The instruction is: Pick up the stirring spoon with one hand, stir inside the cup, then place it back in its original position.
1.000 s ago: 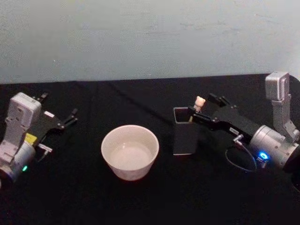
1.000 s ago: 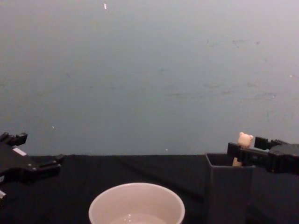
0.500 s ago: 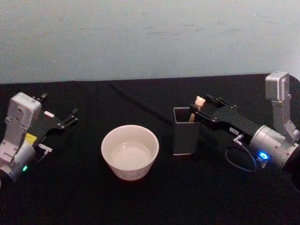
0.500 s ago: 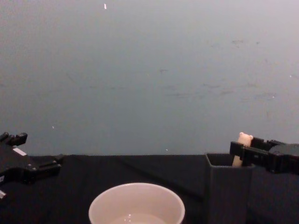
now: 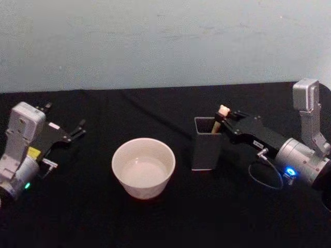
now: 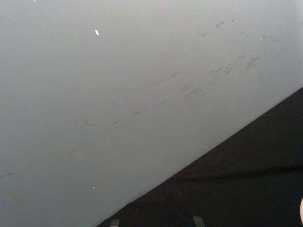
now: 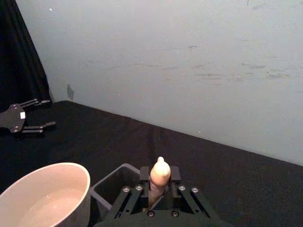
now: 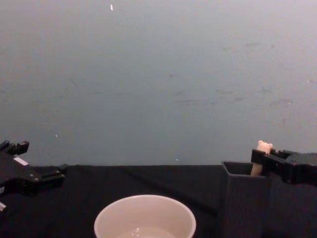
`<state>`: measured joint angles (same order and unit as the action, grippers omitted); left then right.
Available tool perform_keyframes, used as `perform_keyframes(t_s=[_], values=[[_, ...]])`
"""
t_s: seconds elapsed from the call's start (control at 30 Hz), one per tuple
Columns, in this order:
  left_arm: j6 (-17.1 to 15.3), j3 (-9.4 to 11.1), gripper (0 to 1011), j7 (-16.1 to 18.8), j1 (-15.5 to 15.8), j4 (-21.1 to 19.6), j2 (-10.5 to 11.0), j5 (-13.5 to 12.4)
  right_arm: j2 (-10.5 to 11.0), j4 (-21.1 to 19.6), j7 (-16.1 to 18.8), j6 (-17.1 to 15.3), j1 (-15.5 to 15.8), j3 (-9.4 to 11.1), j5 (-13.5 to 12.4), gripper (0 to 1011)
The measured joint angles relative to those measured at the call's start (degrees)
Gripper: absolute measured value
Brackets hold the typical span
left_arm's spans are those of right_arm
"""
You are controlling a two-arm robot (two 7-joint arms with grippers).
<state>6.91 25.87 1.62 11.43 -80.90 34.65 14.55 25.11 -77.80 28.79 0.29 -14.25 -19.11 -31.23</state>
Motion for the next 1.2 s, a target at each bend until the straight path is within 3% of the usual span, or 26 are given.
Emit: perform_keyframes(t_s=[0.13,0.87,1.2], values=[[0.0,0.0,1001,0.0,0.0,0.0,0.0,0.0,0.0,0.0,0.0,0.0,0.0,0.0,0.0,222],[0.0,0.0,1001,0.0,0.0,0.0,0.0,0.0,0.1,-0.1,0.1,0.0,0.0,0.0,0.0,222],[0.0,0.0,1002,0.0,0.0,0.0,0.0,0.0,1.2,-3.1,1.4,-0.6,0.8,0.5,-2.5,221]])
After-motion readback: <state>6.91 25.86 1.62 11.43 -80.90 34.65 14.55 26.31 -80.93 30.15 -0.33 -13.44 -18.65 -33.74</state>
